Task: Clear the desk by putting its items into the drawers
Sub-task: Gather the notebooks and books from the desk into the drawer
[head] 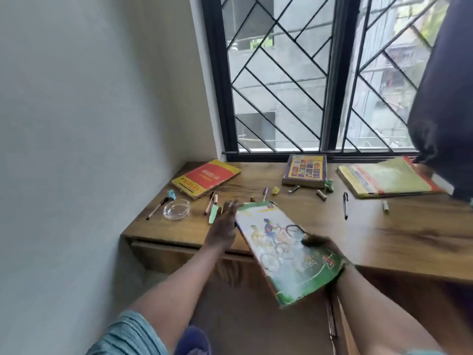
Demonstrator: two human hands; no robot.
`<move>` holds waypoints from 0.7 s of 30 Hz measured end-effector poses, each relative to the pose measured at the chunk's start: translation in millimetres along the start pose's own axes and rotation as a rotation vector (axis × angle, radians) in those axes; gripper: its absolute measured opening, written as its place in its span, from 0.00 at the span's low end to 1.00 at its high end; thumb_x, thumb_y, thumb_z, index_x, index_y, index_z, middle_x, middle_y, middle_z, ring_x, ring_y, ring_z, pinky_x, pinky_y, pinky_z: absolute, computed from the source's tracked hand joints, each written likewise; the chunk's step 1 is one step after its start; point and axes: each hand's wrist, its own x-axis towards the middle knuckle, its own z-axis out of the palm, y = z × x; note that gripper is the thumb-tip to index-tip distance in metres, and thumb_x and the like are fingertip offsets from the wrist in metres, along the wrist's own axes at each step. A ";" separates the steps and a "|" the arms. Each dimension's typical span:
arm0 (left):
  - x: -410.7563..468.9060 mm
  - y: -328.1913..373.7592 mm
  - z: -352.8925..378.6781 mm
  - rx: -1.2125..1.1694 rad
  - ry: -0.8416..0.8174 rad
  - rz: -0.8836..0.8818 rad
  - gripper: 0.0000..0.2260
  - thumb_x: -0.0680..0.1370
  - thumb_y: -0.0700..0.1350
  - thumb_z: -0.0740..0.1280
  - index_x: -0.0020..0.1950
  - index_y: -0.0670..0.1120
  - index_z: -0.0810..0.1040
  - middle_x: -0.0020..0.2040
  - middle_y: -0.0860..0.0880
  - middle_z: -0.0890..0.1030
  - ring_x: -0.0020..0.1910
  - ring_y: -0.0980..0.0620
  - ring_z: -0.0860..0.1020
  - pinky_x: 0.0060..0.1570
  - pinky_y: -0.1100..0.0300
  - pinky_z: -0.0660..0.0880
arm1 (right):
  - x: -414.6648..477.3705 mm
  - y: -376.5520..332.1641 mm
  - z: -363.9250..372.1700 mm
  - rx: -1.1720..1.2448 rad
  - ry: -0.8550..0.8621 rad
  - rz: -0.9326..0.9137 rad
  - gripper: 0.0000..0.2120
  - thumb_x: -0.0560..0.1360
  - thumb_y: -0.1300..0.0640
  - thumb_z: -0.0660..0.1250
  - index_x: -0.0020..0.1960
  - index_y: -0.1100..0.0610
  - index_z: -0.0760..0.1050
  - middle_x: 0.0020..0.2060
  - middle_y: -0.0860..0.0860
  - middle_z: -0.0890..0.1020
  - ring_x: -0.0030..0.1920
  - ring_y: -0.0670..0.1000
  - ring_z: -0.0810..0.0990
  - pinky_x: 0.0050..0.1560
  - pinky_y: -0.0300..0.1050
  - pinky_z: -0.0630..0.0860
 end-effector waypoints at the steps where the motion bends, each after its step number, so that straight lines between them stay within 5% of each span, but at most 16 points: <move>1: -21.8 9.0 5.4 -0.085 0.002 -0.115 0.27 0.77 0.32 0.56 0.74 0.47 0.60 0.72 0.44 0.66 0.71 0.43 0.66 0.65 0.55 0.66 | -14.1 13.0 -7.0 -0.012 0.023 0.036 0.35 0.54 0.63 0.77 0.61 0.65 0.77 0.56 0.64 0.79 0.54 0.61 0.80 0.60 0.59 0.74; 4: -74.6 40.2 18.5 -0.271 -0.001 -0.385 0.29 0.80 0.40 0.58 0.78 0.50 0.50 0.70 0.42 0.70 0.64 0.40 0.74 0.54 0.57 0.70 | -32.4 43.1 -24.3 0.023 0.033 -0.004 0.45 0.39 0.67 0.82 0.57 0.67 0.77 0.45 0.65 0.83 0.40 0.63 0.84 0.39 0.59 0.81; 6: -116.4 62.8 19.1 -0.282 -0.018 -0.483 0.29 0.80 0.42 0.59 0.78 0.49 0.50 0.68 0.40 0.73 0.63 0.40 0.74 0.55 0.56 0.71 | -62.2 63.3 -27.0 0.014 -0.006 -0.103 0.46 0.40 0.65 0.82 0.60 0.62 0.77 0.45 0.62 0.83 0.41 0.61 0.84 0.44 0.58 0.81; 9: -179.5 95.8 31.8 -0.293 -0.030 -0.477 0.21 0.78 0.40 0.60 0.72 0.48 0.66 0.61 0.40 0.79 0.59 0.41 0.77 0.51 0.56 0.72 | -121.4 93.5 -43.6 0.065 -0.017 -0.166 0.39 0.41 0.66 0.80 0.54 0.57 0.82 0.46 0.62 0.84 0.42 0.63 0.84 0.42 0.58 0.81; 12: -212.6 129.3 33.6 -0.305 -0.110 -0.458 0.17 0.78 0.38 0.59 0.65 0.48 0.76 0.61 0.42 0.80 0.60 0.42 0.77 0.50 0.55 0.72 | -175.6 108.0 -59.9 0.049 0.030 -0.195 0.34 0.39 0.66 0.80 0.47 0.58 0.84 0.42 0.64 0.84 0.38 0.63 0.84 0.36 0.57 0.81; 15: -225.5 170.3 40.3 -0.355 -0.244 -0.456 0.17 0.76 0.36 0.59 0.60 0.47 0.80 0.60 0.43 0.81 0.59 0.43 0.77 0.49 0.58 0.72 | -221.7 111.5 -90.7 0.023 0.126 -0.210 0.37 0.40 0.64 0.80 0.50 0.60 0.83 0.44 0.65 0.83 0.39 0.64 0.83 0.42 0.60 0.81; 19: -223.3 218.6 74.1 -0.512 -0.337 -0.516 0.11 0.73 0.36 0.63 0.48 0.43 0.84 0.50 0.43 0.84 0.44 0.47 0.81 0.42 0.60 0.76 | -281.5 97.3 -127.3 -0.005 0.184 -0.236 0.24 0.46 0.66 0.77 0.43 0.60 0.84 0.39 0.64 0.84 0.35 0.62 0.84 0.34 0.56 0.81; 21: -217.7 242.0 98.7 -0.647 -0.328 -0.591 0.06 0.71 0.34 0.66 0.39 0.40 0.83 0.44 0.41 0.83 0.39 0.47 0.81 0.39 0.58 0.81 | -303.0 86.9 -150.3 -0.011 0.263 -0.244 0.33 0.40 0.65 0.79 0.46 0.62 0.82 0.38 0.63 0.84 0.34 0.62 0.84 0.32 0.54 0.81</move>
